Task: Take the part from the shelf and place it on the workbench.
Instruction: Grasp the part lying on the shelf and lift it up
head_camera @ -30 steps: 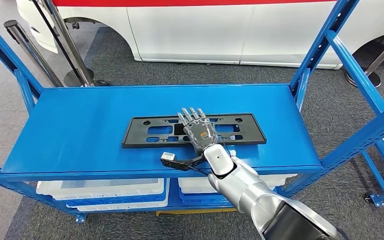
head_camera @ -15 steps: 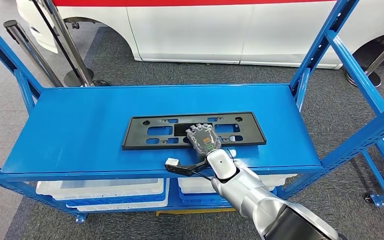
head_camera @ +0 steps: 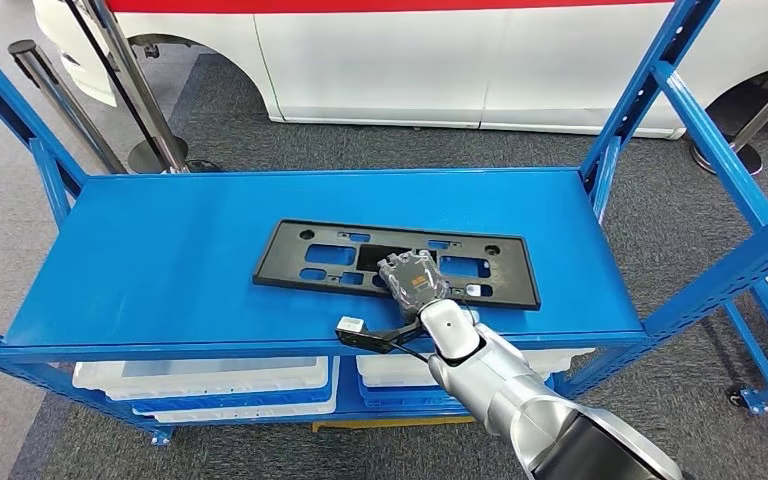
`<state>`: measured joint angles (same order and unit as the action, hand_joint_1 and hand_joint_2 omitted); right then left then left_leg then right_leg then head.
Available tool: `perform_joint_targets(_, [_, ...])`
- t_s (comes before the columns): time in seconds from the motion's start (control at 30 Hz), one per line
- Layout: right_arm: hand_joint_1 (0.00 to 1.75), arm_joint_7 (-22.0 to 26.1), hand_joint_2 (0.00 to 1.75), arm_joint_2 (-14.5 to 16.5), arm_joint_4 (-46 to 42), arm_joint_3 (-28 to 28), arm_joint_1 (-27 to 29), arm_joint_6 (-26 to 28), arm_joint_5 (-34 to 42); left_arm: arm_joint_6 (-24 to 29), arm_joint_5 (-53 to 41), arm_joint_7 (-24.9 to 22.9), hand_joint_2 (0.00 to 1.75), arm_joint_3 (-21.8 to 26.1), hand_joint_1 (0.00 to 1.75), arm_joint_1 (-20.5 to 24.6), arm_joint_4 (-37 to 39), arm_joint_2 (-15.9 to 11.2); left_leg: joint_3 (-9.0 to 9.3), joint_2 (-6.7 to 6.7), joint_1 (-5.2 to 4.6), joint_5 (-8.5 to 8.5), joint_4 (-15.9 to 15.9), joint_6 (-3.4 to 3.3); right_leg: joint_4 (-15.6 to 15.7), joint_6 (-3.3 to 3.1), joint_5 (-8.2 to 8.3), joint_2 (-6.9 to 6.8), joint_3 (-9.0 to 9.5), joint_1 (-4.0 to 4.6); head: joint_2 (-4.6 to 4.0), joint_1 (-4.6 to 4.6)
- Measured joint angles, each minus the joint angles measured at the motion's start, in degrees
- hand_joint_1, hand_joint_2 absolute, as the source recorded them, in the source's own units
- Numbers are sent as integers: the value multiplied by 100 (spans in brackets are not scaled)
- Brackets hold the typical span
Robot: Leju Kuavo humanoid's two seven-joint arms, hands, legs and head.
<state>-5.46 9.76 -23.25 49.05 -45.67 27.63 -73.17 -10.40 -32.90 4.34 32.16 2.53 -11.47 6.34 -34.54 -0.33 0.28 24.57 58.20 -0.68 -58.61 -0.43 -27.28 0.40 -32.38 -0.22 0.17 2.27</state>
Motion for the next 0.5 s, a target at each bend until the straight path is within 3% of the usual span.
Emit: perform_joint_targets(0.5, [175,77,175,-36,-1,-111,8,-4,-81,-185,110,-133,175,168,0,0,0,0,0,0,0,0,0,0,0,0,0,0,1,0,0,1])
